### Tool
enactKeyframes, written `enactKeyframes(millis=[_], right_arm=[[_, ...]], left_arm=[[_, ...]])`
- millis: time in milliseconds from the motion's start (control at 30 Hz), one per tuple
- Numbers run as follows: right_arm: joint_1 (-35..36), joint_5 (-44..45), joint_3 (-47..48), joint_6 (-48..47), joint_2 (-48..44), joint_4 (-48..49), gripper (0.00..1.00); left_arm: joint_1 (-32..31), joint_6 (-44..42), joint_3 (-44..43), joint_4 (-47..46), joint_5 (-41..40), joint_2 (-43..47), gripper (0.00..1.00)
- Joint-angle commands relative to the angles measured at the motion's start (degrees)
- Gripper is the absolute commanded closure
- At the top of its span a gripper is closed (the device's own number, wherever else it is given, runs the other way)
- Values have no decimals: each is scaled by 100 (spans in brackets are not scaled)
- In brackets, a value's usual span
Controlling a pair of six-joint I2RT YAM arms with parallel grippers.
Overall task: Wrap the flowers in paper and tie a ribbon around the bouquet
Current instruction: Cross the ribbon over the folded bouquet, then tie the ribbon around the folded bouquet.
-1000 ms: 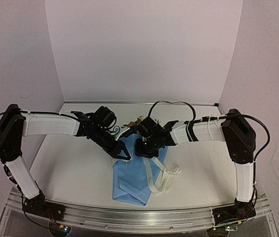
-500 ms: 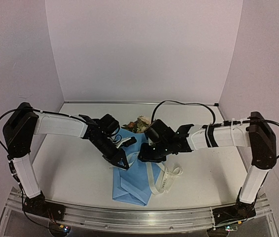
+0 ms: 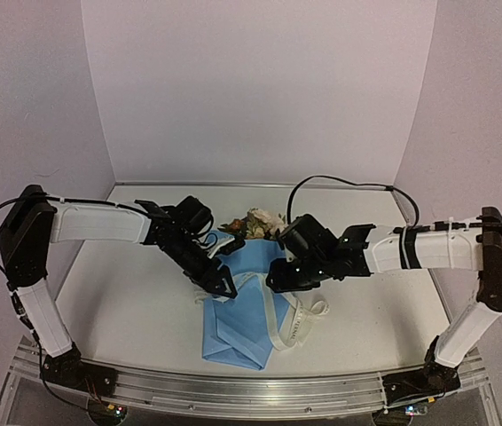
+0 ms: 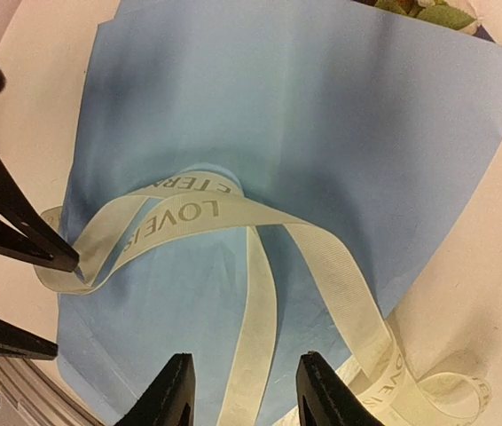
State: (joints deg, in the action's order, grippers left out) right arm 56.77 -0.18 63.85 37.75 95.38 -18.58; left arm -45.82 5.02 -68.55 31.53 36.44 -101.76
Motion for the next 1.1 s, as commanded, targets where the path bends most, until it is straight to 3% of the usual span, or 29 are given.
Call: enactKeyframes(millis=[0, 333, 567, 900, 1067], right_arm=[[-13, 390, -78, -367, -347, -223, 59], [-47, 631, -325, -530, -623, -283, 55], [-152, 731, -766, -489, -974, -312, 53], [-313, 753, -1198, -386, -1223, -321, 50], [-352, 762, -1101, -399, -1048, -332, 49]], left_arm=[[-23, 0, -171, -32, -256, 571, 44], [-24, -196, -713, 347, -1695, 97, 56], [-134, -397, -1361, 529, -1904, -578, 57], [-324, -470, -1505, 652, -2115, -920, 65], [-440, -442, -1511, 605, -2341, -954, 83]])
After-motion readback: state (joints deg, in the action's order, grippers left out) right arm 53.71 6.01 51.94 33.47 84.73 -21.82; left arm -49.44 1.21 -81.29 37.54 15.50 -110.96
